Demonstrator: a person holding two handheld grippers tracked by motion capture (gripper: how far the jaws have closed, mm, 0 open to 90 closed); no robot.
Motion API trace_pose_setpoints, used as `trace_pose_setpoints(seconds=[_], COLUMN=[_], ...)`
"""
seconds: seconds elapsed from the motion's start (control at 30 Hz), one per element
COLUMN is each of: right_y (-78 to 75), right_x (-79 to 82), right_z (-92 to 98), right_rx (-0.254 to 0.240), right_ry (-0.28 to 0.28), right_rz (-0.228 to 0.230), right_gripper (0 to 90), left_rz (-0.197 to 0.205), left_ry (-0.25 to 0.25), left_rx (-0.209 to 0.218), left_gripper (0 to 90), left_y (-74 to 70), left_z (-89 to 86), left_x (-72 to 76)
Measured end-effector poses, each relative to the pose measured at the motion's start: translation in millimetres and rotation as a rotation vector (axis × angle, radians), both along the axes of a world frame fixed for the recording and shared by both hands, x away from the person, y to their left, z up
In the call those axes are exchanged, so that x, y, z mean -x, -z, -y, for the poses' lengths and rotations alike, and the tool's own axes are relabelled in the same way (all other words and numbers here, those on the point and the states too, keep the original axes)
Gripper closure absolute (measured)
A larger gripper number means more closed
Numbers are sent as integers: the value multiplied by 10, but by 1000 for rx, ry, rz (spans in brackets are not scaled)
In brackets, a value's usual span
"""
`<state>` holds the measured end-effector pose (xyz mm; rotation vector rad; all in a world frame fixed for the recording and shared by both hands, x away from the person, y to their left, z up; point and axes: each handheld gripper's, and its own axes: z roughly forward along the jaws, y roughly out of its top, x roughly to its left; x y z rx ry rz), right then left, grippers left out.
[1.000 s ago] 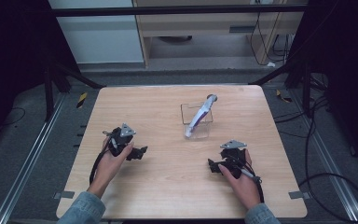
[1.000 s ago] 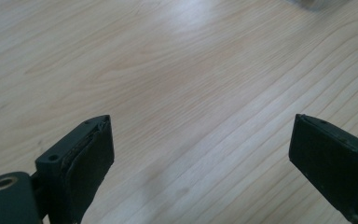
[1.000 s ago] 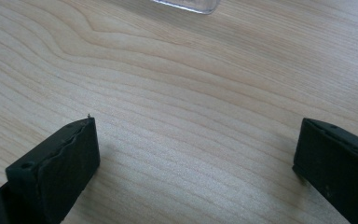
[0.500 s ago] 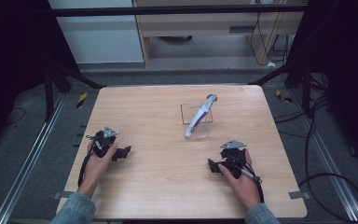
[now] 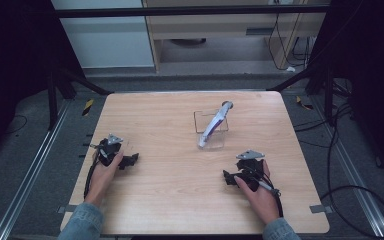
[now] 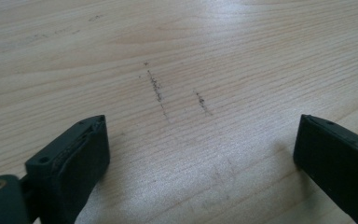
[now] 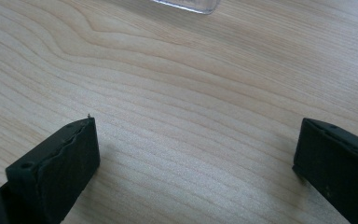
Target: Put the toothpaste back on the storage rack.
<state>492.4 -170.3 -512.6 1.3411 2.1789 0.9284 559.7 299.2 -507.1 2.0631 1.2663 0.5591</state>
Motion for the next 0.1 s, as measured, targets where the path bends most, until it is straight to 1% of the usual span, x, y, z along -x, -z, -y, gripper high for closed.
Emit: trace_pose_setpoints(seconds=[0.03, 0.1], right_y=[0, 0], right_x=[0, 0], right_z=[0, 0], right_rx=[0, 0], right_ry=[0, 0], right_rz=[0, 0], right_gripper=[5, 4], left_rz=[-3, -3], left_ry=[-7, -9], left_rx=[1, 1], left_gripper=[0, 0], left_y=[1, 1], left_z=[0, 0], left_x=[3, 4])
